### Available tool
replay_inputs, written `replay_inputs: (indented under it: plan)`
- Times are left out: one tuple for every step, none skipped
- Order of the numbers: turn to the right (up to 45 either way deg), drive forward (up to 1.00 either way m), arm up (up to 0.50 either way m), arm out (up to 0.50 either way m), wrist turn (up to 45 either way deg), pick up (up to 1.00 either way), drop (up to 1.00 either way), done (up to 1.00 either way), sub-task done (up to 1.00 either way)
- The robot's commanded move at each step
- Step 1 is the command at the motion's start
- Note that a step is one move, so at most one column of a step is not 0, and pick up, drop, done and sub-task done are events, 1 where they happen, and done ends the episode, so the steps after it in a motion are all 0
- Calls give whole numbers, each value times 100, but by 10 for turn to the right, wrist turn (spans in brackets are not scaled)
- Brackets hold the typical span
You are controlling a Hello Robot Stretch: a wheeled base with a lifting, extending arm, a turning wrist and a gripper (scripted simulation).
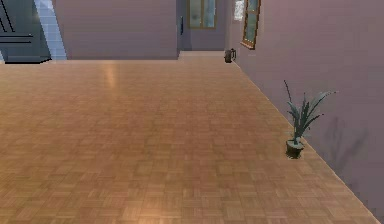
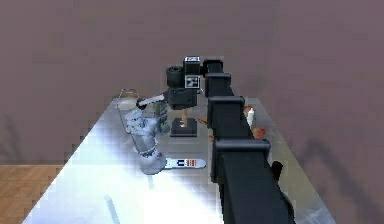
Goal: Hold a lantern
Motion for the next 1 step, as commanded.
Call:
replay_inputs:
  plan:
    - [0,0,0,0,0,100,0,0,0]
